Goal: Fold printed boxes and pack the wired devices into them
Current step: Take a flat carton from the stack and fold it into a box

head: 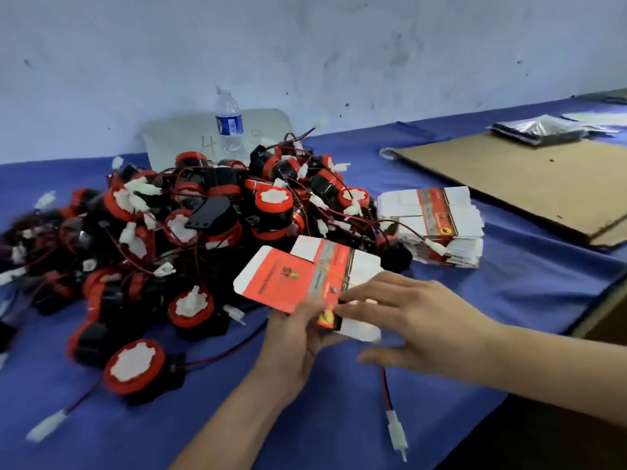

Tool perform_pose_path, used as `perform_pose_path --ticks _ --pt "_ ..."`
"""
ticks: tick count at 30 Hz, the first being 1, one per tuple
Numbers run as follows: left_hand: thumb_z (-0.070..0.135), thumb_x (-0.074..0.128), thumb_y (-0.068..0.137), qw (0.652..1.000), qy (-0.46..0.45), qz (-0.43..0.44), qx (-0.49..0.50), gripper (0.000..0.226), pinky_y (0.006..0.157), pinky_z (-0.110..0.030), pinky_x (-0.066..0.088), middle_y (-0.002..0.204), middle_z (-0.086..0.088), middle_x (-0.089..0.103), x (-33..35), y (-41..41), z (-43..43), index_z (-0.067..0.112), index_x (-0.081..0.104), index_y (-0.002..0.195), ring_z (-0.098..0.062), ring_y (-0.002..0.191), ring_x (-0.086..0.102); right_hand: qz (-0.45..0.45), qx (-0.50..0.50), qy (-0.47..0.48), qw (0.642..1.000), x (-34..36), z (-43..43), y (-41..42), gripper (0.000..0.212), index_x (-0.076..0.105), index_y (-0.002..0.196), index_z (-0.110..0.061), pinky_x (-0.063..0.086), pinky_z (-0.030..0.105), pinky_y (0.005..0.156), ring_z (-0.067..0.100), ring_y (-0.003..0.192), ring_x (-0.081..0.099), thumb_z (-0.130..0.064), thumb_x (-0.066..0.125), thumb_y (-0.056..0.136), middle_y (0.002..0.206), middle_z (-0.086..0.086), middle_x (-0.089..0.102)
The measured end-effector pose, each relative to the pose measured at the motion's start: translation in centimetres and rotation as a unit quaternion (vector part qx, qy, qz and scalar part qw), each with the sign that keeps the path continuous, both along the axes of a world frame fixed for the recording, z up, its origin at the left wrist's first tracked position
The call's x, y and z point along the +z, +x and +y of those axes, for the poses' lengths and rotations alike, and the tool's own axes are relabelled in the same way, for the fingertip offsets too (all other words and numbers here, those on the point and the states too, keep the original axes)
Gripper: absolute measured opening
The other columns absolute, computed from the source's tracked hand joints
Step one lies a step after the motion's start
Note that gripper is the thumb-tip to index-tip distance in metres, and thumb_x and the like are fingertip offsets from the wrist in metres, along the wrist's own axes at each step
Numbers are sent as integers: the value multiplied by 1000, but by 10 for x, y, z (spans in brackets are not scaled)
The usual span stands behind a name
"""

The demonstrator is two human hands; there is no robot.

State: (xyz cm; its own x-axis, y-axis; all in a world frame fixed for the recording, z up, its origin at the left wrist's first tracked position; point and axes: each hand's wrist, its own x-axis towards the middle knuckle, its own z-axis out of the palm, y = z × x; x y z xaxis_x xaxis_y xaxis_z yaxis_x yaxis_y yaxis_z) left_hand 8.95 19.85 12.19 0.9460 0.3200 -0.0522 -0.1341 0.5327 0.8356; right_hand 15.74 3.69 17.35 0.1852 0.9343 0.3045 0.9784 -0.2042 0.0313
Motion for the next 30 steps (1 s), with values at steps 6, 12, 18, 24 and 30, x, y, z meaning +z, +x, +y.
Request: perform_pose_path --ticks 6,12,18,24,30 --pt "9 58 86 998 10 -14 53 22 61 -35 59 98 -7 75 -1 4 0 12 65 107 -22 84 72 101 -155 210 960 -9 34 14 27 73 105 -14 42 48 100 27 123 51 -32 73 84 126 1 62" --pt "19 64 83 994 47 3 100 29 78 -48 59 106 -5 73 -10 4 2 18 64 112 -25 97 70 247 -323 350 844 -50 57 -1 3 74 85 -15 32 2 83 15 115 54 -16 75 82 117 -7 64" --pt "14 62 92 984 124 1 127 25 61 -32 58 97 12 74 -15 2 1 38 71 96 -10 88 71 73 -296 357 883 -52 64 -6 10 62 77 -5 40 22 92 25 111 52 1 65 83 110 6 64" --pt "7 58 93 986 -6 25 165 14 56 -31 58 93 -2 74 -3 7 16 17 65 101 -16 81 72 562 -135 466 670 -45 31 -22 24 47 58 -23 41 22 65 16 66 49 -13 45 80 65 -2 52" --pt "3 54 91 992 -103 18 73 17 52 -27 56 87 -8 73 8 2 25 3 64 104 -19 74 71 419 -322 441 725 -43 5 -3 50 29 54 -11 25 29 49 15 49 28 -16 61 93 47 2 28"
